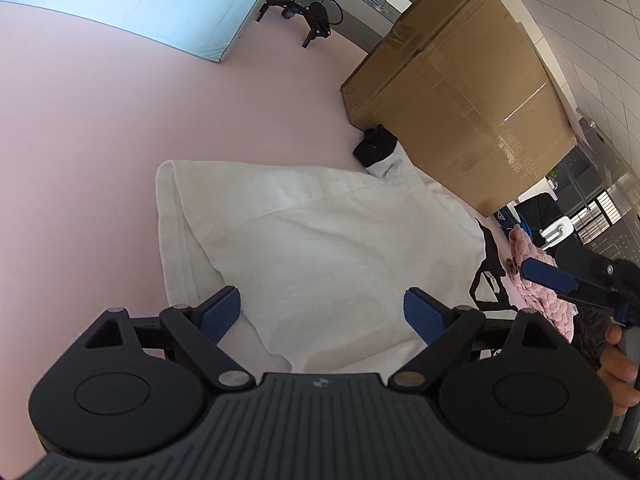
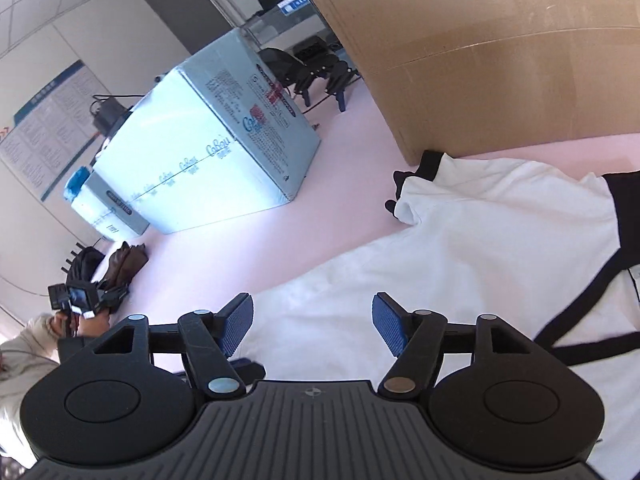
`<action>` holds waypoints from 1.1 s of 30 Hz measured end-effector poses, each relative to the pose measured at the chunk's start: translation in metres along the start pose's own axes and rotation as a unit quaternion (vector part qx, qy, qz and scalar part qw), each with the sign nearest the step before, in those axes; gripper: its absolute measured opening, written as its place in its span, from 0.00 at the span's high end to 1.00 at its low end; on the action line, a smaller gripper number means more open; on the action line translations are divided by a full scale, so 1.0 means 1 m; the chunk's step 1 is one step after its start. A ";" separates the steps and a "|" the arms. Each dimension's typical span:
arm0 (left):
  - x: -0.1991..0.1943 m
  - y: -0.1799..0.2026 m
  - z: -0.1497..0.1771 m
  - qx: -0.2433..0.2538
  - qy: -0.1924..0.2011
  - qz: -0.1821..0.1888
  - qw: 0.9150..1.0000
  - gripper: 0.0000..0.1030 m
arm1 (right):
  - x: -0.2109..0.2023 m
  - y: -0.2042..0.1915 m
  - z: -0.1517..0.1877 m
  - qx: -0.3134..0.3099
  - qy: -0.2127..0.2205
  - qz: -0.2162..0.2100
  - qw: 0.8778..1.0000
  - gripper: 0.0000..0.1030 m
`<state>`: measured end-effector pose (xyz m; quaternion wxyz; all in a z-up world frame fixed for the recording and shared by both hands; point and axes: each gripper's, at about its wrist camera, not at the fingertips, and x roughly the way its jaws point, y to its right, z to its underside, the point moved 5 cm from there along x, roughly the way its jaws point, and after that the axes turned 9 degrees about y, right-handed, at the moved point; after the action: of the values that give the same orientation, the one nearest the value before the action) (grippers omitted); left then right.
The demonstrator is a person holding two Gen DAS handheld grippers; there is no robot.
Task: Fold clothes
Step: 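Grasp the shirt hem with the left gripper while the right gripper moves over the shirt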
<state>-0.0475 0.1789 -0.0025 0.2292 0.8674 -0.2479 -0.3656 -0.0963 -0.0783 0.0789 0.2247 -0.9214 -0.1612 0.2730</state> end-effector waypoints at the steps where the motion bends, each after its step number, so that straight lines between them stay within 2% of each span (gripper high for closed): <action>1: -0.004 -0.001 0.004 -0.008 -0.003 -0.002 1.000 0.15 | -0.014 -0.001 0.012 -0.022 0.012 -0.017 1.000 0.34; 3: -0.012 0.003 0.011 -0.023 -0.013 -0.009 1.000 0.15 | -0.033 0.000 0.027 -0.055 0.028 -0.031 0.998 0.34; 5: -0.014 0.012 0.019 -0.033 -0.040 -0.016 0.999 0.15 | -0.043 0.006 0.039 -0.087 0.050 -0.032 0.994 0.32; 7: -0.010 0.020 0.024 -0.028 -0.060 -0.023 0.998 0.15 | -0.042 0.011 0.046 -0.089 0.051 -0.038 0.994 0.32; 10: -0.003 0.033 0.027 -0.012 -0.075 -0.055 0.996 0.16 | -0.045 0.014 0.055 -0.076 0.043 -0.063 0.994 0.32; 12: 0.000 0.034 0.026 -0.026 -0.076 -0.070 0.994 0.29 | -0.053 0.015 0.059 -0.065 0.040 -0.083 0.994 0.29; 13: 0.001 0.033 0.025 -0.039 -0.076 -0.081 0.993 0.41 | -0.059 0.016 0.061 -0.065 0.045 -0.090 0.993 0.27; 14: 0.003 0.032 0.024 -0.048 -0.075 -0.093 0.992 0.59 | -0.064 0.017 0.062 -0.065 0.050 -0.097 0.992 0.26; 16: 0.005 0.032 0.023 -0.047 -0.073 -0.120 0.989 0.73 | -0.072 0.021 0.064 -0.071 0.068 -0.090 0.991 0.26; 18: 0.007 0.033 0.022 -0.045 -0.070 -0.143 0.986 0.81 | -0.076 0.025 0.066 -0.079 0.077 -0.085 0.990 0.26; 23: -0.003 0.035 0.020 -0.060 -0.046 -0.158 0.985 0.91 | -0.080 0.034 0.072 -0.075 0.071 -0.089 0.991 0.26; 26: -0.014 0.038 0.016 -0.059 -0.021 -0.166 0.984 0.92 | -0.080 0.040 0.076 -0.071 0.067 -0.082 0.992 0.26; 29: -0.028 0.044 0.014 -0.034 0.005 -0.190 0.981 0.92 | -0.079 0.044 0.078 -0.063 0.062 -0.079 0.993 0.26; 33: -0.040 0.052 0.017 -0.013 0.007 -0.198 0.980 0.92 | -0.079 0.048 0.080 -0.055 0.056 -0.083 0.993 0.26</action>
<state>-0.0978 0.1593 0.0377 0.1653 0.8989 -0.0646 -0.4006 -0.1965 -0.1256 0.0292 0.2042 -0.9297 -0.2389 0.1920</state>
